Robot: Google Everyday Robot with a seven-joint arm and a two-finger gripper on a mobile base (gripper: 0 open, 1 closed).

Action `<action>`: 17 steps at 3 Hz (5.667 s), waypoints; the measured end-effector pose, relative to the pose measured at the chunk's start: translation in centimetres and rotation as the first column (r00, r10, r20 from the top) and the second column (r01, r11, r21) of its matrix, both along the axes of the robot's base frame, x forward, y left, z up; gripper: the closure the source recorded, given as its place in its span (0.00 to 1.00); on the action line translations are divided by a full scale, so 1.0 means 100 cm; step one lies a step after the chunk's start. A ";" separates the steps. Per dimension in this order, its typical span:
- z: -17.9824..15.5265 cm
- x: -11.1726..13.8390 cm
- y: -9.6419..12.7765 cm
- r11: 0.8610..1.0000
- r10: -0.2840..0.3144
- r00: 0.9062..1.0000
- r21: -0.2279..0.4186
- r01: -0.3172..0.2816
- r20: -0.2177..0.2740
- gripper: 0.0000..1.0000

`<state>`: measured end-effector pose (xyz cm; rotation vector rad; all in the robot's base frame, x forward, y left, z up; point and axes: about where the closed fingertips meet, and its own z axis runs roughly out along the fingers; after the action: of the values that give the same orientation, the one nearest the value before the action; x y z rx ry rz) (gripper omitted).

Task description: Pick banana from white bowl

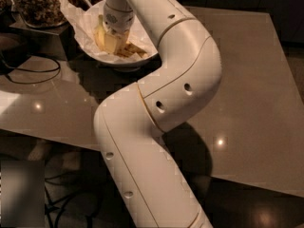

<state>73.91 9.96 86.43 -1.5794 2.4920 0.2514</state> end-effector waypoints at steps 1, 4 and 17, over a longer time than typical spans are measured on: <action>0.011 -0.001 0.004 1.000 0.015 1.000 -0.015 -0.014 0.026 1.00; 0.040 0.002 0.012 1.000 0.021 0.994 -0.009 -0.020 0.107 1.00; 0.090 -0.132 -0.037 0.959 -0.163 0.984 0.222 0.174 -0.068 1.00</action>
Offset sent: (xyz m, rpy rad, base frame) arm -0.0253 -0.0047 0.0368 -0.0765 0.0003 0.0364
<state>60.75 6.24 95.41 -1.2791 2.5104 0.5352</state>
